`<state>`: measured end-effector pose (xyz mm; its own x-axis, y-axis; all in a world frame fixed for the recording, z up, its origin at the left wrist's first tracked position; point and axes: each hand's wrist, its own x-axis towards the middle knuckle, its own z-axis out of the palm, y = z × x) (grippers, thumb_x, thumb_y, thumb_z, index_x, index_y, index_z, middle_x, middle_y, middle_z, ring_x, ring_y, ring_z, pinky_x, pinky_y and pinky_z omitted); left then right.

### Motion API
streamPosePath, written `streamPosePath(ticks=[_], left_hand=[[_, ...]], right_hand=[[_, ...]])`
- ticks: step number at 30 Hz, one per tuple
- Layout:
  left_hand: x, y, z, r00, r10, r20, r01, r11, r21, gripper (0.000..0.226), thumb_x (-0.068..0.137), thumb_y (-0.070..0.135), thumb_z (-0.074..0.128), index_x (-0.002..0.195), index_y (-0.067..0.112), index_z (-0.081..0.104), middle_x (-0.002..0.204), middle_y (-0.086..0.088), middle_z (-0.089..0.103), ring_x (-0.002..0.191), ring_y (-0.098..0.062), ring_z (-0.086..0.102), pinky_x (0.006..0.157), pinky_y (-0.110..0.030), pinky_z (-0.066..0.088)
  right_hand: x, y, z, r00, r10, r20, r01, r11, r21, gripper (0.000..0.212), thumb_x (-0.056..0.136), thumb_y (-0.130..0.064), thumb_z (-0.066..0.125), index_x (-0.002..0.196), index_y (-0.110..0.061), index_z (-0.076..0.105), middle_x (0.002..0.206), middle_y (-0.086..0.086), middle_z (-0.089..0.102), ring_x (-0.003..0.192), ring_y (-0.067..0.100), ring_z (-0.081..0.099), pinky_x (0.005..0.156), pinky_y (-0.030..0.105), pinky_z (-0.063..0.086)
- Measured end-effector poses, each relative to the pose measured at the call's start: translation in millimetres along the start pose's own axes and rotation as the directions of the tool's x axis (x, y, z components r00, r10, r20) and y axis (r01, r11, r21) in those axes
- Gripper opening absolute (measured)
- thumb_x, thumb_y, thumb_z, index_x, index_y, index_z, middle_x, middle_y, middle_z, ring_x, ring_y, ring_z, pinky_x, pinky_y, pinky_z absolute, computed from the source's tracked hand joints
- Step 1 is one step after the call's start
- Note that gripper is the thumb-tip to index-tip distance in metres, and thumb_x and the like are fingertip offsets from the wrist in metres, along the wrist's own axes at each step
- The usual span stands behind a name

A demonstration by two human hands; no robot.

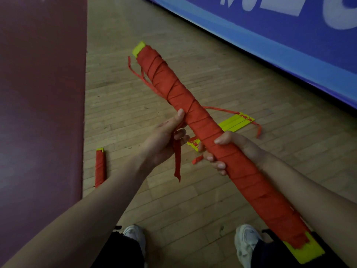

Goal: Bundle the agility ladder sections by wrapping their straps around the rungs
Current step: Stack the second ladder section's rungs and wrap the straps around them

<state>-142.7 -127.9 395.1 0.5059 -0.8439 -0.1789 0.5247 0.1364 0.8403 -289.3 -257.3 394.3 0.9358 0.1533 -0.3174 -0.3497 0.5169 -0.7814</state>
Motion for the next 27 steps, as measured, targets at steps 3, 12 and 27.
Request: streamPosePath(ticks=[3, 12, 27], left_hand=[[1, -4, 2, 0.998, 0.046, -0.051, -0.040, 0.993, 0.113, 0.023, 0.088, 0.033, 0.061, 0.088, 0.011, 0.055, 0.063, 0.007, 0.043, 0.046, -0.005, 0.033, 0.059, -0.022, 0.037], [5, -5, -10, 0.881, 0.068, -0.469, 0.005, 0.988, 0.154, 0.017, 0.086, 0.032, 0.069, 0.083, 0.017, 0.061, 0.069, 0.005, 0.051, 0.045, -0.005, 0.037, 0.051, -0.021, 0.044], [12, -2, -13, 0.958, -0.017, -0.287, 0.012, 1.000, -0.019, 0.011, 0.087, 0.018, 0.067, 0.079, 0.013, 0.063, 0.062, 0.008, 0.060, 0.044, -0.002, 0.043, 0.053, -0.018, 0.049]], right_hand=[[1, -2, 7, 0.994, 0.024, -0.102, -0.034, 0.995, -0.096, 0.035, 0.073, -0.028, 0.061, 0.095, -0.001, 0.063, 0.067, 0.009, 0.058, 0.044, 0.013, 0.055, 0.043, 0.023, 0.048], [7, 5, 9, 0.852, -0.168, -0.495, -0.269, 0.672, -0.690, 0.068, 0.060, -0.047, 0.084, 0.115, -0.018, 0.057, 0.097, 0.000, 0.070, 0.082, 0.018, 0.068, 0.070, 0.033, 0.055], [4, 3, 3, 0.737, -0.491, -0.464, -0.103, 0.598, -0.795, 0.051, 0.073, -0.022, 0.080, 0.115, -0.026, 0.052, 0.088, -0.007, 0.070, 0.064, 0.004, 0.066, 0.066, 0.027, 0.053]])
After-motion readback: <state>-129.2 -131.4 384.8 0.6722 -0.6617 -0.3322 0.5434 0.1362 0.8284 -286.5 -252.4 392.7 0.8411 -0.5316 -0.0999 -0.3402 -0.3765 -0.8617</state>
